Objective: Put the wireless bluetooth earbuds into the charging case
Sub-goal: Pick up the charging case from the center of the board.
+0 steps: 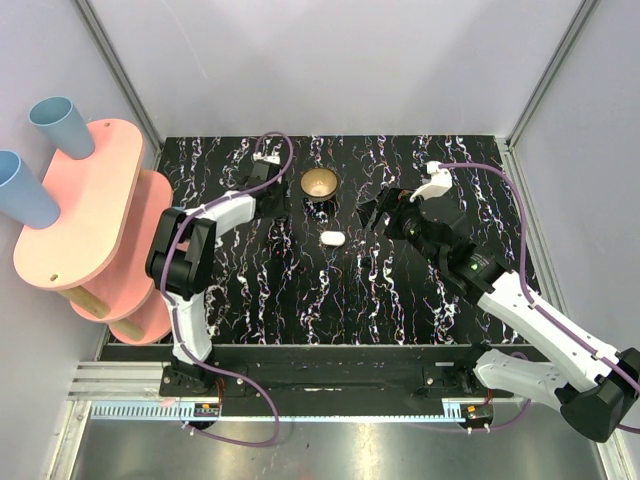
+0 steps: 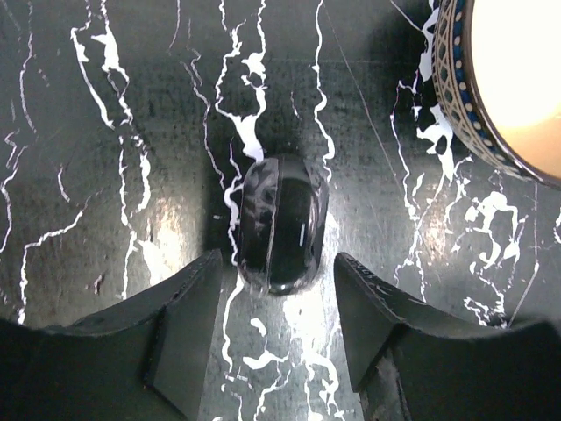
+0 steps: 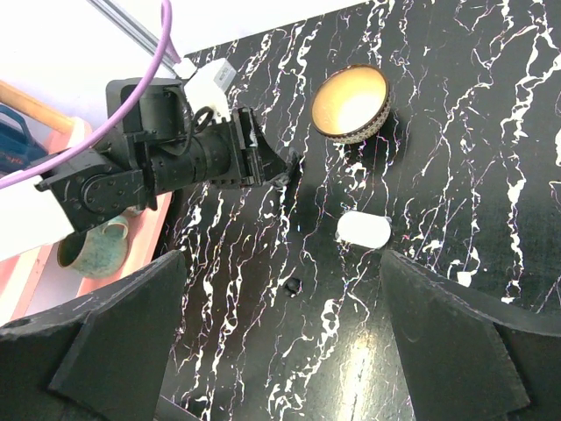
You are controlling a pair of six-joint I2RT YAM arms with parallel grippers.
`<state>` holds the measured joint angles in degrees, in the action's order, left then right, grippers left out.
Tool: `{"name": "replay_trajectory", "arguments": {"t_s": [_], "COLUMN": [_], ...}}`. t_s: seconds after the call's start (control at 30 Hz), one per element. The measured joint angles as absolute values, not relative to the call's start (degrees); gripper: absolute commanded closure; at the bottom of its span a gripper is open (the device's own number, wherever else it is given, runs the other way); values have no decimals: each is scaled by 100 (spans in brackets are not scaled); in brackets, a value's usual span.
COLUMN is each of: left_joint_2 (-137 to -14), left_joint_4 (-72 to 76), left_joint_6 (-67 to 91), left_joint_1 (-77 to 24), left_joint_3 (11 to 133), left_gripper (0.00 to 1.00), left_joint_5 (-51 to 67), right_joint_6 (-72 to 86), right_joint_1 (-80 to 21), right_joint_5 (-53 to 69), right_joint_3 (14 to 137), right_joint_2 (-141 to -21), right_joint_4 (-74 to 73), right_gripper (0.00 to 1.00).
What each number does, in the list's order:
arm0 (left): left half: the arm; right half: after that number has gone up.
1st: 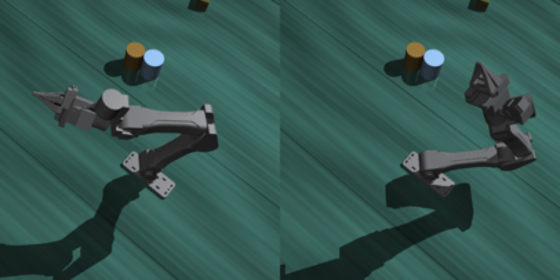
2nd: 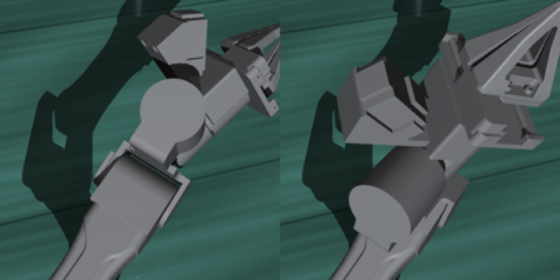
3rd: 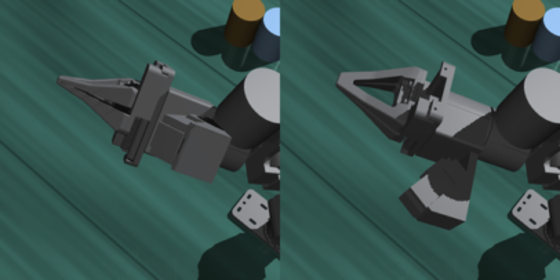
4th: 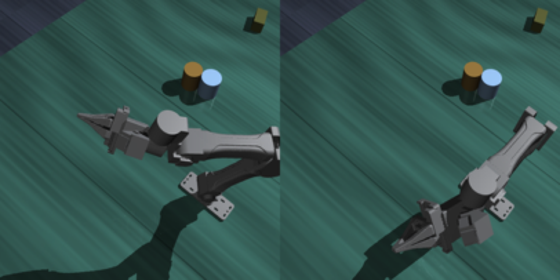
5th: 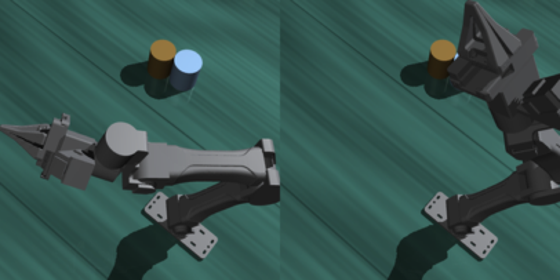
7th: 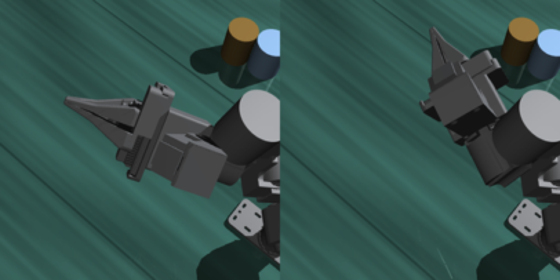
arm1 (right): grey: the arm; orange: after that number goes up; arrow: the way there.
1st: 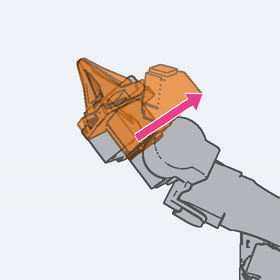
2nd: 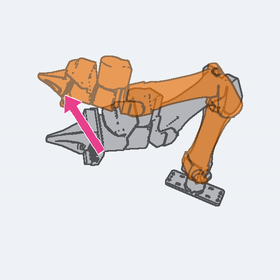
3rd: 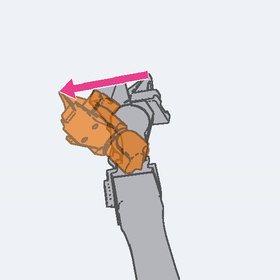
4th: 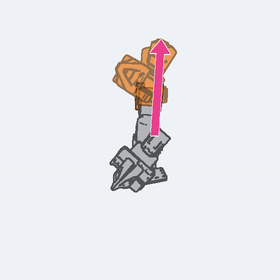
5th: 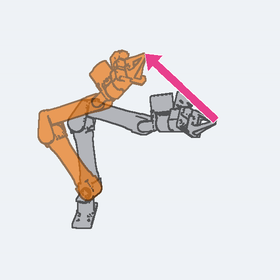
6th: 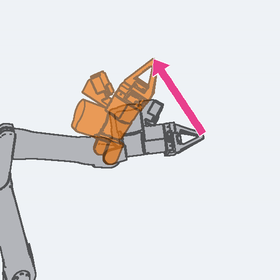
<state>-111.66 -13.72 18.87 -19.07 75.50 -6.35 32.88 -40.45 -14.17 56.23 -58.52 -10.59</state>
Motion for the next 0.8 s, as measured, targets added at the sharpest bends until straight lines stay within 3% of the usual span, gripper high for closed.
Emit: {"name": "replay_trajectory", "arguments": {"t_s": [0.53, 0.67, 0.8], "left_joint_2": [-11535, -11581, -11590], "left_joint_4": [-1361, -1347, -1319], "left_joint_6": [1586, 1461, 1310], "left_joint_1": [-1894, -1861, -1857], "left_joint_3": [7679, 7684, 7690], "left_gripper": [48, 54, 69], "left_joint_5": [-657, -611, -574], "right_joint_6": [3306, 3310, 3330], "right_joint_1": [-4042, -4042, -4034], "right_joint_5": [-1393, -1389, -1385], "right_joint_3": [5568, 5566, 5564], "right_joint_2": [-5852, -5852, -5852], "right_joint_4": [-1061, -1059, -1061], "right_gripper": [0, 0, 0]}}
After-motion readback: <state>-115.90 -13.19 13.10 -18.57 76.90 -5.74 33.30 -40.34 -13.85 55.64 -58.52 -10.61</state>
